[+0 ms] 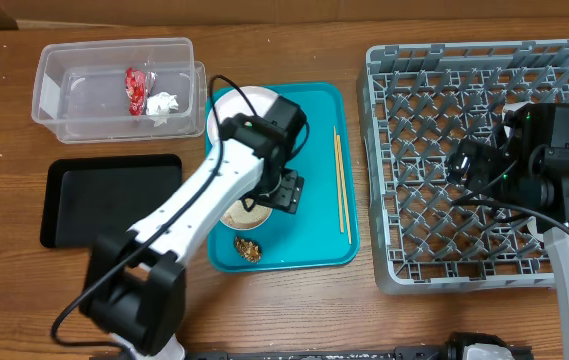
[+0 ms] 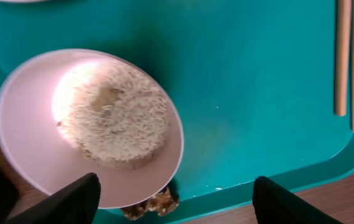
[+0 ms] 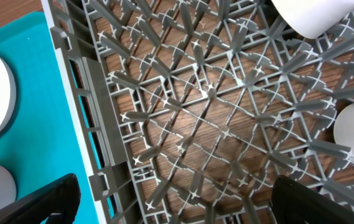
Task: Sort waste into correct bins and load items into the dishwasher
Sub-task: 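Reach the left gripper to the pink rice bowl and grasp its rim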
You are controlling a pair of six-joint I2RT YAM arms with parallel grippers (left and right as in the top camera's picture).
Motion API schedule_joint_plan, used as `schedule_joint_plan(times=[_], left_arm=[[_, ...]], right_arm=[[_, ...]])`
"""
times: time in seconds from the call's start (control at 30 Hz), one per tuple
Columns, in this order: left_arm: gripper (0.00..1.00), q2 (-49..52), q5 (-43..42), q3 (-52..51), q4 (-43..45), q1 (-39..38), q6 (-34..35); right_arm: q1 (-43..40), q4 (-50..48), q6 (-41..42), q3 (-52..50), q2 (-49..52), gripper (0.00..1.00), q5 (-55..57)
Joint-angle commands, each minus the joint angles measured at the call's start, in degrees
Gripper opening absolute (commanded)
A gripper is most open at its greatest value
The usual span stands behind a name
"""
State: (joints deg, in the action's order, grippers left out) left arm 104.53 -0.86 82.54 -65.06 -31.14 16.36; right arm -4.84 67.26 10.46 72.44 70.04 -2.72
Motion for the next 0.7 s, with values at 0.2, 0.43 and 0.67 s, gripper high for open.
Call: schedule_joint_plan(times=[0.2,0.43,0.67], left_arm=[[0.68,6.0,-0.2,-0.3,1.9,-0.4,0.0],[0.63,6.8,0.0,-0.3,5.0,-0.4,0.0],[0.61,7.7,-0.2,-0.3,5.1,-0.4,0.6]], right_arm=[[-0.2,-0.2,0.0,0.0,0.3,1.00,-0.4],[-0.2,-0.2,0.0,0.0,0.3,1.00,-0.4],[-0.2,-0.3,0.0,0.0,0.3,1.00,-0.4]])
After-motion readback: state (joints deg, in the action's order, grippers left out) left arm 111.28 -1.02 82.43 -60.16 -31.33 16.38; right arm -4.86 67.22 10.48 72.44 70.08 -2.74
